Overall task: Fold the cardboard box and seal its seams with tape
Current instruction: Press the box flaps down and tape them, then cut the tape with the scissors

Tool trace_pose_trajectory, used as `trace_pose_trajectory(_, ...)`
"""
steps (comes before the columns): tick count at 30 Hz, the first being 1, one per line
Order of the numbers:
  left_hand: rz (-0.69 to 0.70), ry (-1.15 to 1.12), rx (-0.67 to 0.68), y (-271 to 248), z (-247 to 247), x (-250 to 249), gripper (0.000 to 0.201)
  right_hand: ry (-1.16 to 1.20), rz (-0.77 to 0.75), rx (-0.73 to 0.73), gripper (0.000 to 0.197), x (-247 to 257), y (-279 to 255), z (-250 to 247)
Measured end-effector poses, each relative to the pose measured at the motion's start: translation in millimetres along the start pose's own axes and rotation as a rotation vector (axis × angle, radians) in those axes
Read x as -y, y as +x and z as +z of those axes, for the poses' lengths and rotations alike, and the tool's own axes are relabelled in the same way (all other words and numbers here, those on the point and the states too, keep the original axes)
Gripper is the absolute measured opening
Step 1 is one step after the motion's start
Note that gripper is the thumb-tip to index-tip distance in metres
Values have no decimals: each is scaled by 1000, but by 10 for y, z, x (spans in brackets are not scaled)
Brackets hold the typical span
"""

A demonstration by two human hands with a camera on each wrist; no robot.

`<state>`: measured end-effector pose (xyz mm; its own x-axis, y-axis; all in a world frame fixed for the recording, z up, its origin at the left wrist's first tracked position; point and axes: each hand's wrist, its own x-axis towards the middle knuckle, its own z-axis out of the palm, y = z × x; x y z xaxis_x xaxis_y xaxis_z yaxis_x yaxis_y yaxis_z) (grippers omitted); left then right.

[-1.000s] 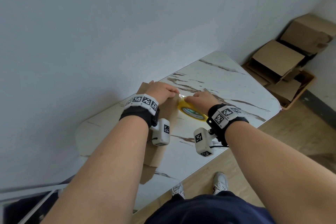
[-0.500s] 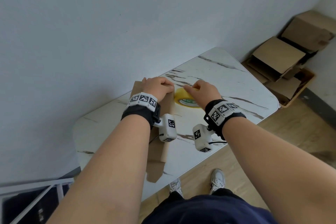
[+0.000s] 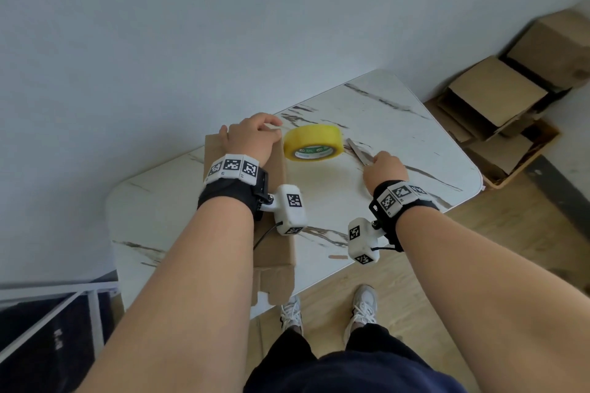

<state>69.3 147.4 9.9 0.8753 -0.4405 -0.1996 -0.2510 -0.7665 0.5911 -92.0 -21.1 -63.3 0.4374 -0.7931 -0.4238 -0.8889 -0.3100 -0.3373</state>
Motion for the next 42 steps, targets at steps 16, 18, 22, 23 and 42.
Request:
trace_pose_trajectory(16,-12,-27,-3,-117,-21,-63,21,-240,-7,95,33,-269,39,145)
trace_pose_trajectory(18,-23,-26,-1,-133,-21,-72,21,-150,16,131,40,-223,-13,88)
trace_pose_trajectory(22,-37,-51,2,-176,-48,-101,21,144,22,241,30,-61,-79,-19)
trace_pose_trajectory(23,-39,-52,1,-183,-58,-104,21,214,-3,243,23,-13,-92,-56)
trace_pose_trajectory(42,-229,82,-43,-152,-78,22,25,465,-166,907,60,390,-605,-284)
